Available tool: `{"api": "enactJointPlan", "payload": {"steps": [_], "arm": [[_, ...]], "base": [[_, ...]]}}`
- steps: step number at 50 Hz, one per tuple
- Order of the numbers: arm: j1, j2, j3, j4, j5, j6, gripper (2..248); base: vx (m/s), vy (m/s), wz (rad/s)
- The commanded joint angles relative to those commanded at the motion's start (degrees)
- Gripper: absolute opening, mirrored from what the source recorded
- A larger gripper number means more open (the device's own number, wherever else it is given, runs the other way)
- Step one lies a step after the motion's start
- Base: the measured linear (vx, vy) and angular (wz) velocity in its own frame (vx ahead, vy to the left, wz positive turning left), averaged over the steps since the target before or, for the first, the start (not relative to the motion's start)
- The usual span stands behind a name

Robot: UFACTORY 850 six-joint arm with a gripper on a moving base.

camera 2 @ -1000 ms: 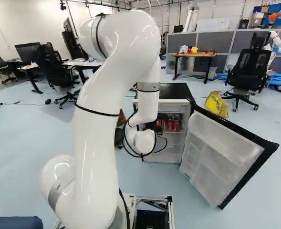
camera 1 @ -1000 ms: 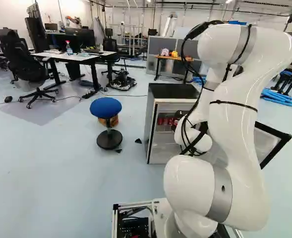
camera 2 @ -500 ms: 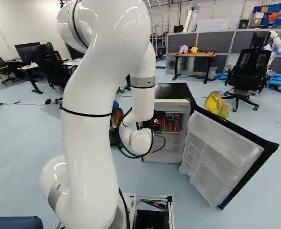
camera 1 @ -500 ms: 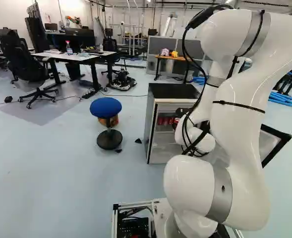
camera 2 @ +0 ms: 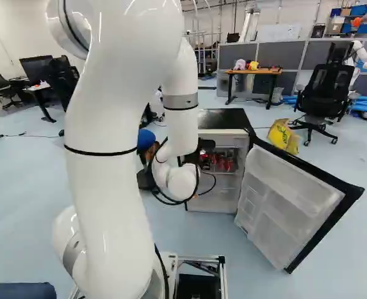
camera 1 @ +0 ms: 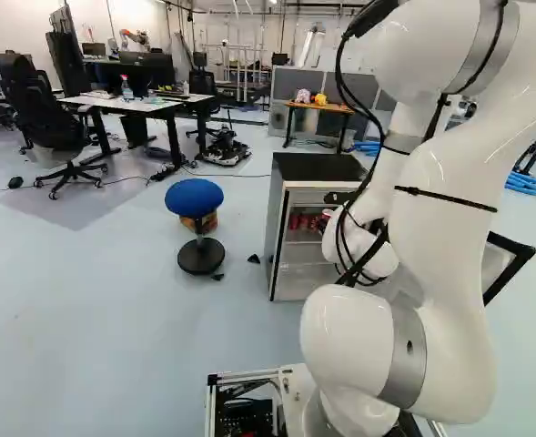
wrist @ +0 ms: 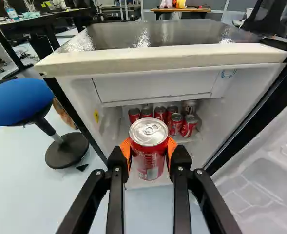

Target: Grab a drink from the fridge

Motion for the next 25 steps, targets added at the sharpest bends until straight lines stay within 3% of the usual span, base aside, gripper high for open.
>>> {"api": "enactJointPlan", "payload": {"steps": [25], "arm": [[0.02, 5.39, 1.78, 0.00, -2.92, 0.00, 94]], "base": [[0.000, 0.000, 0.000]]}}
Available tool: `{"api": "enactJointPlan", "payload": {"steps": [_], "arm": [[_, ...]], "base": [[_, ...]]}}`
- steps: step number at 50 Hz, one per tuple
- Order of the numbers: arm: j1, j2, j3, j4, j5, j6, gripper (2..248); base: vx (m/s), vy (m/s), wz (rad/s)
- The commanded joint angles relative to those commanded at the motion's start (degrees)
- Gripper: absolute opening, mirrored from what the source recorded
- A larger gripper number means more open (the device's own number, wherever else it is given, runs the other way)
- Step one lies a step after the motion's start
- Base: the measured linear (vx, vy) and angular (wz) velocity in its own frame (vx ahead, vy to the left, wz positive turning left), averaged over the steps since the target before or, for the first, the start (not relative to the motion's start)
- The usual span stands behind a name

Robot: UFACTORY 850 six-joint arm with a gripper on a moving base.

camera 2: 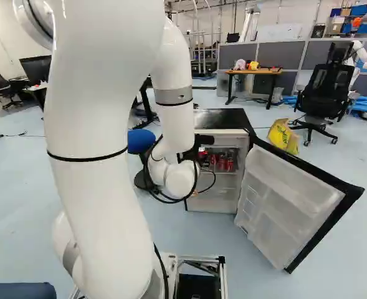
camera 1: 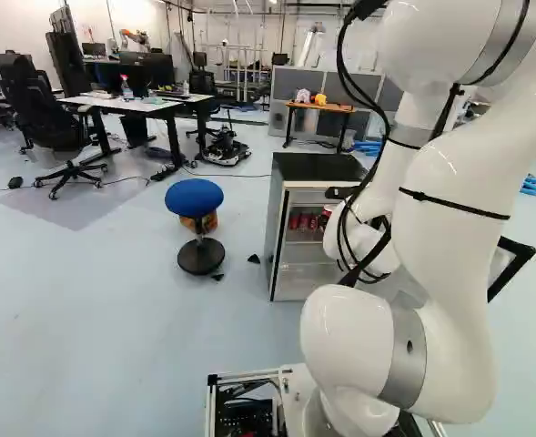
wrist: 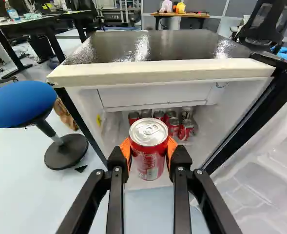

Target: Grab a drink from the fridge

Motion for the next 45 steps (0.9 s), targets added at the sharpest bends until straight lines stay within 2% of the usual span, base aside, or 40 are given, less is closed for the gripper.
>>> {"api": "enactJointPlan", "payload": {"steps": [45], "arm": [[0.04, 9.53, 2.69, 0.00, -5.60, 0.00, 94]], "base": [[0.000, 0.000, 0.000]]}}
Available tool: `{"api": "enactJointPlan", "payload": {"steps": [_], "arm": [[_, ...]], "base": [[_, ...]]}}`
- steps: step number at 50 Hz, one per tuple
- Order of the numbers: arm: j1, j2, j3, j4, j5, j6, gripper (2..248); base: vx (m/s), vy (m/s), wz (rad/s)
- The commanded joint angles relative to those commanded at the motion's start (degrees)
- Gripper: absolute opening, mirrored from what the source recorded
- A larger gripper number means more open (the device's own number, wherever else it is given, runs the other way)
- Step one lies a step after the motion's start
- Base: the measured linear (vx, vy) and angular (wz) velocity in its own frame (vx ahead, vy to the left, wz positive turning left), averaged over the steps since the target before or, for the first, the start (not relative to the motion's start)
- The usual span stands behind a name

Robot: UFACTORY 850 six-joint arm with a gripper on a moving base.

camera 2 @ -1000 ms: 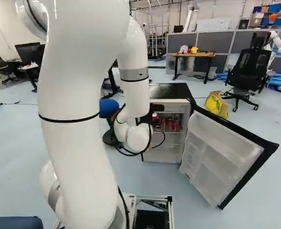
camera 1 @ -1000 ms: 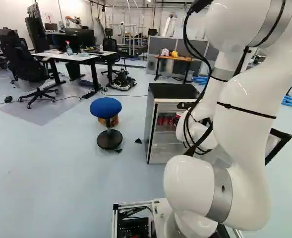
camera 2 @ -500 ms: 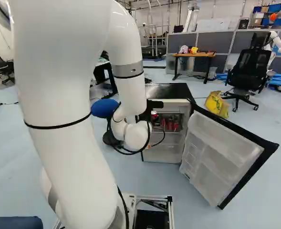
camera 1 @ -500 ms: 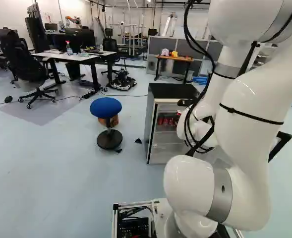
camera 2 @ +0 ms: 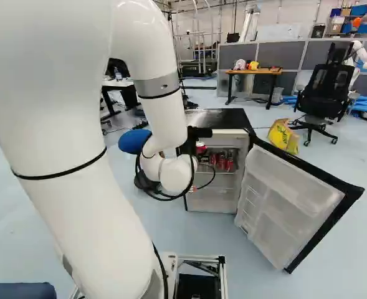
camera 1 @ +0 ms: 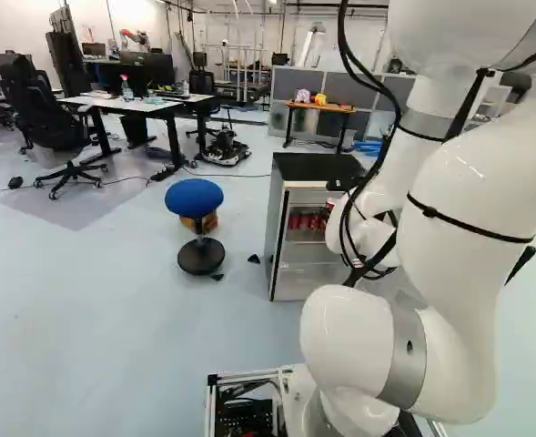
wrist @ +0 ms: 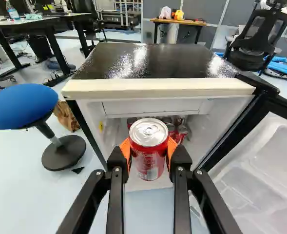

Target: Grab a drink from the fridge

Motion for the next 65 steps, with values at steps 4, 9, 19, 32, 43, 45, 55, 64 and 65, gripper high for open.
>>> {"api": "enactJointPlan", "payload": {"steps": [4, 9, 19, 32, 43, 45, 55, 64, 65], "arm": [[0.04, 0.77, 0.12, 0.00, -0.50, 0.00, 94], [0.11, 1.65, 0.18, 0.00, -1.13, 0.00, 94], [0.30, 3.29, 0.18, 0.00, -2.38, 0.00, 94], [0.56, 5.28, 0.03, 0.00, -4.01, 0.00, 94], [0.82, 6.83, -0.24, 0.00, -5.38, 0.00, 94], [0.87, 7.08, -0.32, 0.00, -5.63, 0.00, 94], [1.19, 8.20, -0.87, 0.00, -6.91, 0.00, 94], [1.47, 9.08, -1.41, 0.00, -8.02, 0.00, 94], [1.50, 9.18, -1.48, 0.00, -8.14, 0.00, 94]], "base": [[0.000, 0.000, 0.000], [0.000, 0.000, 0.000], [0.000, 0.000, 0.000], [0.000, 0.000, 0.000], [0.000, 0.000, 0.000], [0.000, 0.000, 0.000], [0.000, 0.000, 0.000], [0.000, 0.000, 0.000], [0.000, 0.000, 0.000]]}}
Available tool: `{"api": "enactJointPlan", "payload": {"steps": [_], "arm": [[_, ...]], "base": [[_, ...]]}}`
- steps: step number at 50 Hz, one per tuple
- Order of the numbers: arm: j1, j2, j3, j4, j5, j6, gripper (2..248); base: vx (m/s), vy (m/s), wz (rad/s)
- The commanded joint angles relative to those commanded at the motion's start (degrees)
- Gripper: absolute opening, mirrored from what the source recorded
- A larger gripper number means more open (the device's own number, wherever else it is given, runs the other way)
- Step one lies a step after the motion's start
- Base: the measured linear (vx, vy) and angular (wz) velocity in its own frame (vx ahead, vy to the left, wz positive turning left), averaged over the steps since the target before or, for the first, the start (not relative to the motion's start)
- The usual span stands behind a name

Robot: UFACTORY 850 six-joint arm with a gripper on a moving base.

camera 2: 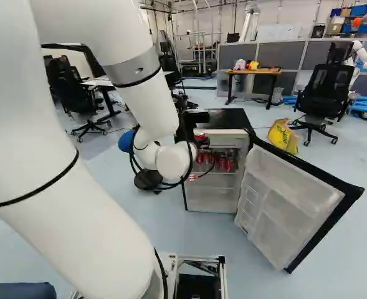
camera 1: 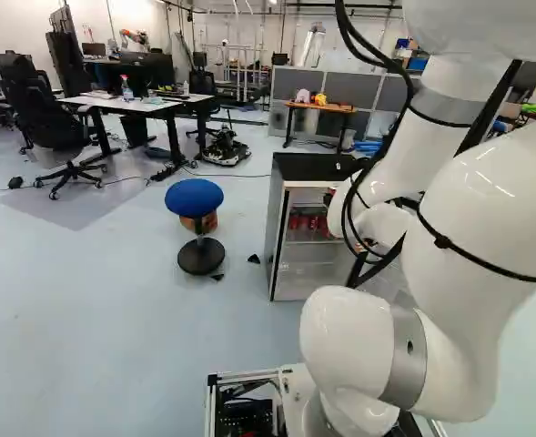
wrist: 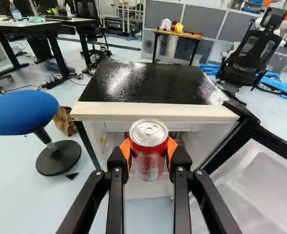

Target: Grab a drink from the fridge

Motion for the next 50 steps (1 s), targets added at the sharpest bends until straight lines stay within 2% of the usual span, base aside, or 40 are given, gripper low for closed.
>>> {"api": "enactJointPlan", "payload": {"steps": [50], "arm": [[1.66, 3.86, -3.91, 3.36, -6.92, 0.00, 94]], "base": [[0.000, 0.000, 0.000]]}}
